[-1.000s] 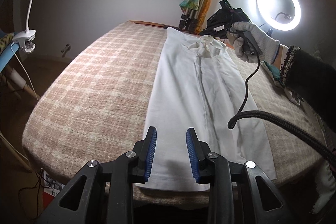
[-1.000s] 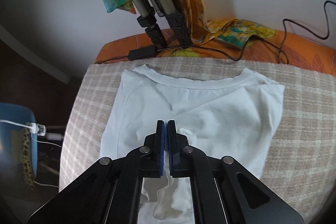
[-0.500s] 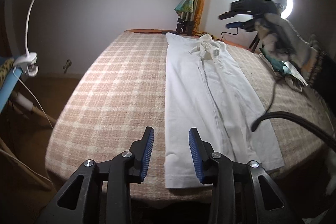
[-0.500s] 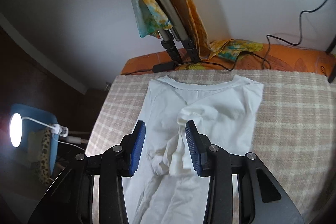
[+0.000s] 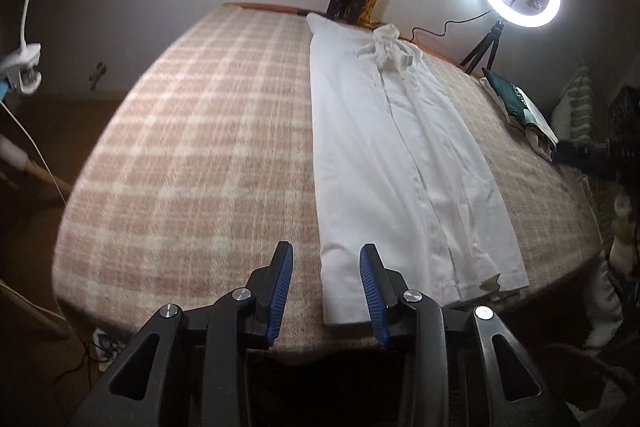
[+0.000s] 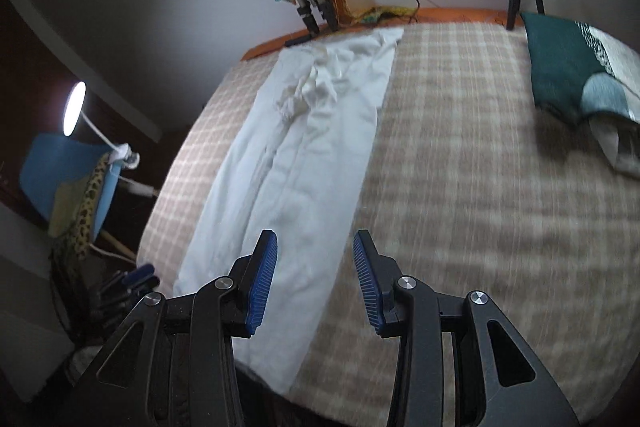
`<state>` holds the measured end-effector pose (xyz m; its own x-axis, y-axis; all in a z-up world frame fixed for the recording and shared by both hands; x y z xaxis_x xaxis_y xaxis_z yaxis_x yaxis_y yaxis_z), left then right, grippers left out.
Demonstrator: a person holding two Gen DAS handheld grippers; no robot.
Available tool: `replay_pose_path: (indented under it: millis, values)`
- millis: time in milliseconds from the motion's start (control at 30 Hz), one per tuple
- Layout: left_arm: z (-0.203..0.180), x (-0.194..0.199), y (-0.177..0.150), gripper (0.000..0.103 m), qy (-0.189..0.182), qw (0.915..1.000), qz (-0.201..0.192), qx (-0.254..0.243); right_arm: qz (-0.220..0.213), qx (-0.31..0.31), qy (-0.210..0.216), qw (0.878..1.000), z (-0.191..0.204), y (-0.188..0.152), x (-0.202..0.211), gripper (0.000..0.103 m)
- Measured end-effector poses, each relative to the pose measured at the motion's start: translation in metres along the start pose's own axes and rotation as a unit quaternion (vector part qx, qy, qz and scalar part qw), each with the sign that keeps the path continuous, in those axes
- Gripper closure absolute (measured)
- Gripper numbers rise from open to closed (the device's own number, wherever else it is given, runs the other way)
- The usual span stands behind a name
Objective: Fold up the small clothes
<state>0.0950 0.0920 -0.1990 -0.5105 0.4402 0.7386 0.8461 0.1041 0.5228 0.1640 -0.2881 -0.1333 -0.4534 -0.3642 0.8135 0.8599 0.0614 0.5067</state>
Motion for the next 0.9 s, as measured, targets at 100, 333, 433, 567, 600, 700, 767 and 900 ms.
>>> replay_pose_path:
  millis: [100, 333, 433, 567, 600, 700, 767, 900]
  values:
    - [0.003, -0.003, -0.007, 0.068, -0.003, 0.9999, 0.011, 0.006, 0.029, -0.006, 0.003, 1.000, 0.003, -0.042, -0.013, 0.065]
    - [0.011, -0.003, -0.015, 0.067, -0.024, 0.9989, 0.012, 0.039, 0.089, -0.026, 0.028, 0.995, 0.014, -0.098, -0.053, 0.065]
    - [0.010, -0.008, -0.016, 0.067, -0.031, 0.9983, 0.021, 0.045, 0.085, -0.019, 0.030, 0.996, 0.022, -0.107, -0.055, 0.065]
    - [0.005, -0.019, -0.016, 0.067, -0.037, 0.9979, 0.036, 0.040, 0.081, -0.017, 0.033, 0.996, 0.027, -0.111, -0.052, 0.065]
    - [0.002, -0.020, -0.016, 0.067, -0.035, 0.9982, 0.036, 0.033, 0.079, -0.017, 0.035, 0.996, 0.026, -0.114, -0.052, 0.065]
    - [-0.001, -0.023, -0.014, 0.068, -0.036, 0.9983, 0.036, 0.026, 0.069, -0.013, 0.036, 0.997, 0.027, -0.117, -0.050, 0.065]
    - [-0.001, -0.024, -0.014, 0.069, -0.042, 0.9979, 0.036, 0.033, 0.065, -0.016, 0.039, 0.997, 0.027, -0.118, -0.050, 0.067]
    - [-0.001, -0.027, -0.013, 0.090, -0.048, 0.9973, 0.040, 0.038, 0.074, -0.010, 0.047, 0.996, 0.029, -0.123, -0.057, 0.096]
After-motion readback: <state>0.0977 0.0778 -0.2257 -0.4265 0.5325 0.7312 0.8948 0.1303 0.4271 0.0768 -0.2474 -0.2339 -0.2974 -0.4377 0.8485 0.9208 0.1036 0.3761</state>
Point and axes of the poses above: each gripper's, at about its wrist camera, not at the fingertips, and x roughly against the way its jaws point, z to its left, y to its top, the point moved 1 cm from there along -x, roughly the way its jaws point, and after that the axes turned 9 degrees about -y, right-handed, at the moved point
